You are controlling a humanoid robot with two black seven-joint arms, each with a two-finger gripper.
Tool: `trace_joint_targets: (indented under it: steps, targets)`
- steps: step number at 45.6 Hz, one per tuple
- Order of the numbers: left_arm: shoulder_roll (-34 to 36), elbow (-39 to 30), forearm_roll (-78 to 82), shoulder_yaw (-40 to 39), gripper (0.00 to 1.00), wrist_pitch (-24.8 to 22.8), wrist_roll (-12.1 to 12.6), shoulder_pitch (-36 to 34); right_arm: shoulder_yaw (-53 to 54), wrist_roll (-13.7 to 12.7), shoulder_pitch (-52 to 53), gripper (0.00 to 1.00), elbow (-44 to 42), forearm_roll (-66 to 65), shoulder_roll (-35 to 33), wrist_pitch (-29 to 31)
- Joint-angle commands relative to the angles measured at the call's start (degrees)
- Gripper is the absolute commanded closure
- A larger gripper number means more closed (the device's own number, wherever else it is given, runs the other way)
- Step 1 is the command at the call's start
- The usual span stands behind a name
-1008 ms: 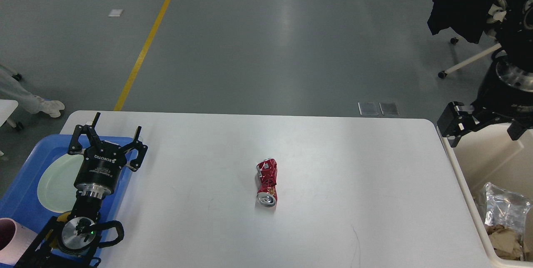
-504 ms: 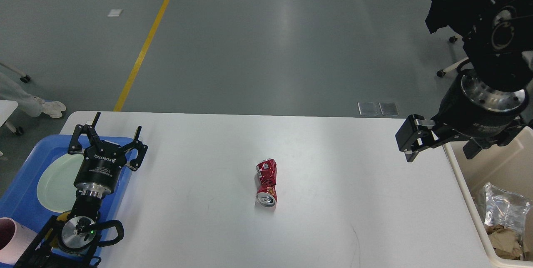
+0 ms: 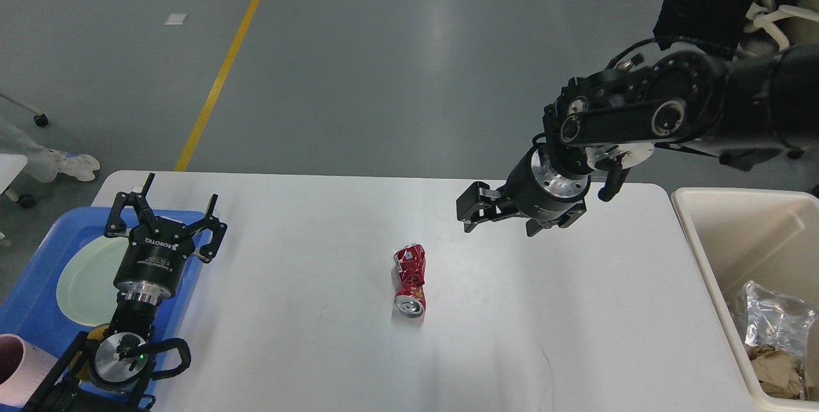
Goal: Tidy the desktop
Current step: 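Move the right gripper over the red soda can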
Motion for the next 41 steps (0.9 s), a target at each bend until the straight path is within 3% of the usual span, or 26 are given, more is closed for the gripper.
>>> trace_joint_targets:
  steps: [1,18,24,41]
  targets:
    - [0.0,0.0,0.0,0.0,0.04,0.0,0.0,0.0,5.9,-0.9,-12.2,0.02,-9.6,-1.3,4.7,-2.0]
    - [0.0,0.0,0.0,0.0,0.04,-0.1,0.0,0.0,11.6,-0.8,-34.4,0.02,-37.2,-9.9,22.1,-3.1]
    - [0.0,0.0,0.0,0.0,0.04,0.0,0.0,0.0,12.8,-0.7,-36.0,0.02,-38.1,-10.1,21.8,-9.0]
    - [0.0,0.0,0.0,0.0,0.04,0.0,0.0,0.0,17.4,-0.2,-42.5,0.02,-37.8,-14.6,21.6,-15.6]
